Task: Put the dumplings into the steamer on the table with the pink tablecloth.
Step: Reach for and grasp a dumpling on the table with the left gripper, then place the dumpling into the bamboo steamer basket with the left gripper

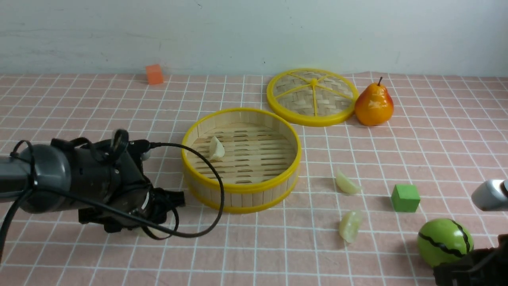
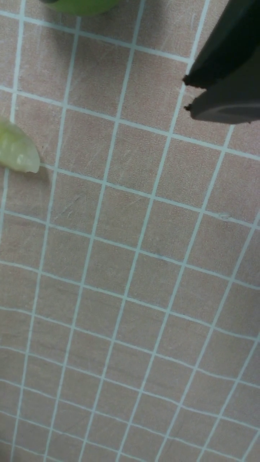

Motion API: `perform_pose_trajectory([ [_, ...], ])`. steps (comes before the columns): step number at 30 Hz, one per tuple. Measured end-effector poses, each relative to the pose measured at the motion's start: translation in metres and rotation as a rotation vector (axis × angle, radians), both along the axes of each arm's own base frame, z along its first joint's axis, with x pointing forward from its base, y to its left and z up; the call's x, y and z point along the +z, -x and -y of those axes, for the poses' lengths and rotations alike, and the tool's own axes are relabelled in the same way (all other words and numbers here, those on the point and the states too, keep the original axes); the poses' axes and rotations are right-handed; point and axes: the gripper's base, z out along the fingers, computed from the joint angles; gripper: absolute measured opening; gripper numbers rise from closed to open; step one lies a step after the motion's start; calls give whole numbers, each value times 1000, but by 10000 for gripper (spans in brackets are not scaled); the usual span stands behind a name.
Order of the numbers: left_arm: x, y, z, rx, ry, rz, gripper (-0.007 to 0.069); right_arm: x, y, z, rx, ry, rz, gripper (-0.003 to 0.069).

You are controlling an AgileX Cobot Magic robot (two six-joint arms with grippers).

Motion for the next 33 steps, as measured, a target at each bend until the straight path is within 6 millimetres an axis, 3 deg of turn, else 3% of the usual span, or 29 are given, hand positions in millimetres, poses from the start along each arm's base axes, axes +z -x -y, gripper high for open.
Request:
perform_pose_trajectory([
  [2, 1, 0, 0, -16, -7, 2, 248, 0, 0, 0, 0, -1, 0, 73],
  [5, 13, 1, 0, -48, -9, 23, 248, 0, 0, 0, 0, -1, 0, 73],
  [9, 57, -2, 5, -93, 45, 117, 248, 0, 0, 0, 0, 0, 0, 74],
  [10, 58, -1, 5, -101, 41, 121, 248, 0, 0, 0, 0, 0, 0, 74],
  [11, 81, -4, 8, -133, 70, 170, 248, 0, 0, 0, 0, 0, 0, 76],
  [14, 116, -9, 18, -218, 128, 237, 247, 0, 0, 0, -1, 0, 3, 76],
  [17, 127, -23, 31, -292, 172, 251, 244, 0, 0, 0, -2, -1, 3, 77],
  [22, 111, -48, 49, -342, 212, 196, 240, 0, 0, 0, -5, -10, 2, 77],
  [24, 89, -63, 58, -372, 211, 144, 239, 1, 0, -1, -7, -13, 2, 77],
  [29, 49, -77, 65, -382, 187, 35, 237, 1, 0, -1, -7, -15, 2, 77],
  [32, 46, -79, 66, -379, 188, 30, 238, 1, 0, -1, -8, -15, 1, 77],
  [33, 49, -79, 66, -376, 191, 35, 273, 1, 0, -1, -9, -18, 1, 77],
])
